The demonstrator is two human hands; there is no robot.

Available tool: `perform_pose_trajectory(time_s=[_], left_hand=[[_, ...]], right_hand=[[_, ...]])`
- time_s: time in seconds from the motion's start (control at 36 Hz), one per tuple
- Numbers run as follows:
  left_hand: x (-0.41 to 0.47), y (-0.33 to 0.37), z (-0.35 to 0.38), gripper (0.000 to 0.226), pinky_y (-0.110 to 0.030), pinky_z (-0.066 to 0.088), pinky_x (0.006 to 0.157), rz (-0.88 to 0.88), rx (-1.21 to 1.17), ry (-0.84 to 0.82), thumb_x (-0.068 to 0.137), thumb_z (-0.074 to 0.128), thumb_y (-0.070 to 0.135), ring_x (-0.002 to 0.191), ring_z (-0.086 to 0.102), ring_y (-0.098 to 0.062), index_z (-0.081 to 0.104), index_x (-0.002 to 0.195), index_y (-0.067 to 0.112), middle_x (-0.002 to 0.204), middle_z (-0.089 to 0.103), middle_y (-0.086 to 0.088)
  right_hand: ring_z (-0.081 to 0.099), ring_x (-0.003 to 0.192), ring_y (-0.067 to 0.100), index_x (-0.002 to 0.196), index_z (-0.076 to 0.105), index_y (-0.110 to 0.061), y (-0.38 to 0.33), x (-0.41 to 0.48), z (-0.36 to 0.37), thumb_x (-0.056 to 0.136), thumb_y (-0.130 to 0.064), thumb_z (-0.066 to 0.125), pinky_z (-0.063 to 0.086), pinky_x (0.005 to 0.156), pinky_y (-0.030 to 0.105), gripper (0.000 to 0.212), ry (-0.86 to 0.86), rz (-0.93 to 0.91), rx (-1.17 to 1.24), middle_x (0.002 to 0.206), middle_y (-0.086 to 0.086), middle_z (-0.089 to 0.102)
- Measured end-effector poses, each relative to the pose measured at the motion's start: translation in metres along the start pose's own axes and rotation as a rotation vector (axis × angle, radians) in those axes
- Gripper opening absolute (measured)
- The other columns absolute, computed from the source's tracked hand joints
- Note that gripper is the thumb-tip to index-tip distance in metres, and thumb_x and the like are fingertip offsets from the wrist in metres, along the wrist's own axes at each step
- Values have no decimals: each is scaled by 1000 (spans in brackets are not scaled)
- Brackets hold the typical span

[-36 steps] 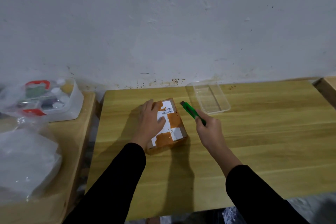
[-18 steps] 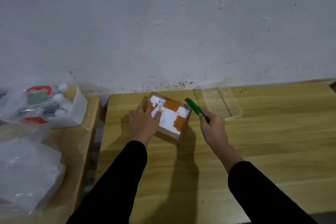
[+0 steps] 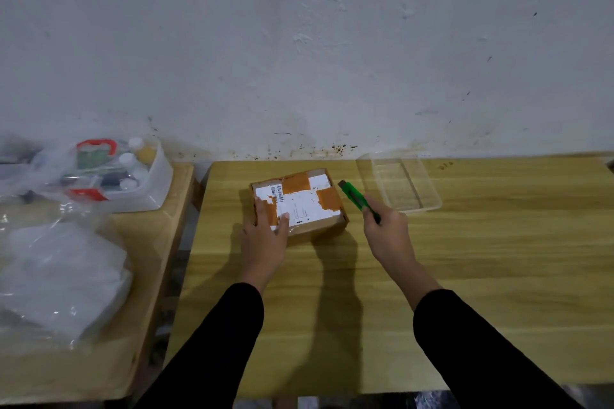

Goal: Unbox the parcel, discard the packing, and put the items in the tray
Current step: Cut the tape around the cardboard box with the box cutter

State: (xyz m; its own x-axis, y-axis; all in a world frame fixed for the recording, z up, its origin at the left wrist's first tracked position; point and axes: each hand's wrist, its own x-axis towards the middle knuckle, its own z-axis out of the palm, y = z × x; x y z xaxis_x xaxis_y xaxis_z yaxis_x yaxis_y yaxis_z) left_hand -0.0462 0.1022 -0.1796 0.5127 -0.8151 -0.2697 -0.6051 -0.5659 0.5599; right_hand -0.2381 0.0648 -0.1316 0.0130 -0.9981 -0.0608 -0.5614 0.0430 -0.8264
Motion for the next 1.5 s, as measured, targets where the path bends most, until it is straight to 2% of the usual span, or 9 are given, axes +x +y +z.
perform_pose_trajectory(time_s=[0.11, 0.28, 0.56, 0.69, 0.83, 0.97, 1.17, 1.36, 1.5], left_hand=[[4, -1, 2, 70, -47, 38, 101, -17, -31, -12, 94, 31, 56, 130, 34, -36, -6, 148, 34, 142, 31, -21], [4, -2, 3, 69, -38, 42, 93, 0, -82, -20, 95, 32, 54, 125, 39, -33, -6, 149, 34, 138, 34, -20], [4, -2, 8, 71, -35, 44, 84, -8, -103, 5, 94, 34, 54, 120, 44, -30, -8, 148, 35, 135, 37, -18], [1, 2, 7, 71, -40, 44, 90, -26, -78, 23, 94, 32, 55, 122, 42, -32, -7, 149, 33, 137, 36, -17], [1, 3, 8, 71, -44, 43, 95, -44, -74, 37, 93, 31, 57, 124, 40, -34, -7, 148, 34, 137, 36, -19], [1, 3, 11, 70, -45, 46, 96, -67, -76, 59, 93, 31, 58, 121, 41, -34, -6, 148, 35, 134, 38, -18], [-1, 4, 10, 69, -48, 42, 99, -86, -66, 35, 93, 30, 58, 124, 39, -35, -7, 147, 37, 134, 37, -18], [-3, 6, 7, 68, -46, 41, 98, -75, -57, 19, 94, 30, 55, 124, 40, -35, -5, 148, 35, 136, 36, -18], [-3, 5, 7, 67, -47, 42, 99, -71, -53, 15, 94, 30, 57, 123, 41, -36, -4, 148, 36, 135, 37, -21]], right_hand=[[40, 47, 11, 131, 51, -14, -4, 1, 2, 95, -11, 44, 34, 42, 22, 36, -22, -33, -17, 63, 3, 53], [44, 50, 12, 129, 53, -14, -9, 6, 7, 95, -11, 43, 34, 44, 21, 35, -48, -63, -70, 69, 9, 58], [55, 61, 26, 122, 55, -6, -21, 17, 10, 95, -11, 40, 48, 54, 36, 32, -105, -60, -238, 80, 21, 64], [50, 57, 22, 116, 57, -4, -30, 24, 6, 94, -11, 37, 36, 45, 27, 30, -169, -59, -349, 79, 17, 59], [47, 56, 20, 107, 56, -3, -31, 16, 5, 94, -11, 36, 33, 45, 27, 26, -187, -79, -429, 75, 12, 52], [50, 60, 24, 113, 56, -4, -33, 10, 2, 94, -12, 36, 37, 52, 30, 28, -208, -90, -448, 77, 11, 51], [46, 55, 22, 109, 54, -4, -26, -3, 1, 94, -13, 35, 30, 44, 27, 26, -188, -94, -479, 67, 5, 46], [39, 49, 14, 122, 48, -9, -22, -15, 2, 95, -15, 34, 27, 42, 25, 31, -159, -112, -500, 61, -2, 37], [47, 54, 23, 121, 47, -10, -15, -26, 3, 95, -15, 36, 27, 40, 26, 29, -144, -116, -516, 59, 1, 40]])
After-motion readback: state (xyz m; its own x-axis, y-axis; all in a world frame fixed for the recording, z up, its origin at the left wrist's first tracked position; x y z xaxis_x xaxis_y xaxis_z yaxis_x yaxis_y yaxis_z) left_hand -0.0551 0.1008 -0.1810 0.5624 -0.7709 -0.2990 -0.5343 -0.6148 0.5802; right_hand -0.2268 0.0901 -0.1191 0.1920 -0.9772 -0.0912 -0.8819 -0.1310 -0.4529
